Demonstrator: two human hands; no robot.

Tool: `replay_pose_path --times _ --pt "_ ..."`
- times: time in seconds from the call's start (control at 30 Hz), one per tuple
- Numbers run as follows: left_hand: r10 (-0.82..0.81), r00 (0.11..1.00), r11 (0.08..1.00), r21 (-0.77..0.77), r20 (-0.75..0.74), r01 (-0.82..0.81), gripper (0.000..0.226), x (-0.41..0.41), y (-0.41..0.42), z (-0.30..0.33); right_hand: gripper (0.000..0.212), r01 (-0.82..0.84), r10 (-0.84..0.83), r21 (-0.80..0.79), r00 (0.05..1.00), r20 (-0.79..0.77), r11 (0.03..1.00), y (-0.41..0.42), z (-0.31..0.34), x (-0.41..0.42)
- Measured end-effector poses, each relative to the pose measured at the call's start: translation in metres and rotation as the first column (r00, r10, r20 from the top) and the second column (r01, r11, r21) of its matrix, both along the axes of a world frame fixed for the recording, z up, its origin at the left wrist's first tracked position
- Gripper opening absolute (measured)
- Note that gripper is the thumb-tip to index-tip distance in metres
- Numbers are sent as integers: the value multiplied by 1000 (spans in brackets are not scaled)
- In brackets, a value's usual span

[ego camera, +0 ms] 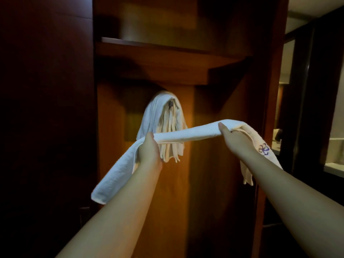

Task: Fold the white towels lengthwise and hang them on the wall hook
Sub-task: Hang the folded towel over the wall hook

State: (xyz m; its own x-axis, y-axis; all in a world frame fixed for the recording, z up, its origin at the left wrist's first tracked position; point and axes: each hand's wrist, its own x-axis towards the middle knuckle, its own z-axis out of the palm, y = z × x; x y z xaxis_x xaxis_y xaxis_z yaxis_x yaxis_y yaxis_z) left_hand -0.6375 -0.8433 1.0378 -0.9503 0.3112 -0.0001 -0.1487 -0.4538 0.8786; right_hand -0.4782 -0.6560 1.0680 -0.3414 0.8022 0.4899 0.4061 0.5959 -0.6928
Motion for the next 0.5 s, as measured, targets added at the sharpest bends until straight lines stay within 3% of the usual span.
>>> replay_pose_path --times 0.17,0.37,0.5 --pt "-39 956 992 -128 -289 2 68 -61 -8 41 81 -2 3 8 999 -39 1000 11 30 -47" --pt "84 921 985 -110 -380 -136 39 -124 9 99 87 -36 33 -27 994 -104 999 32 63 -104" --pt "64 886 987 -99 -459 -123 45 -166 30 117 87 -76 74 -11 989 -125 997 53 90 -140"
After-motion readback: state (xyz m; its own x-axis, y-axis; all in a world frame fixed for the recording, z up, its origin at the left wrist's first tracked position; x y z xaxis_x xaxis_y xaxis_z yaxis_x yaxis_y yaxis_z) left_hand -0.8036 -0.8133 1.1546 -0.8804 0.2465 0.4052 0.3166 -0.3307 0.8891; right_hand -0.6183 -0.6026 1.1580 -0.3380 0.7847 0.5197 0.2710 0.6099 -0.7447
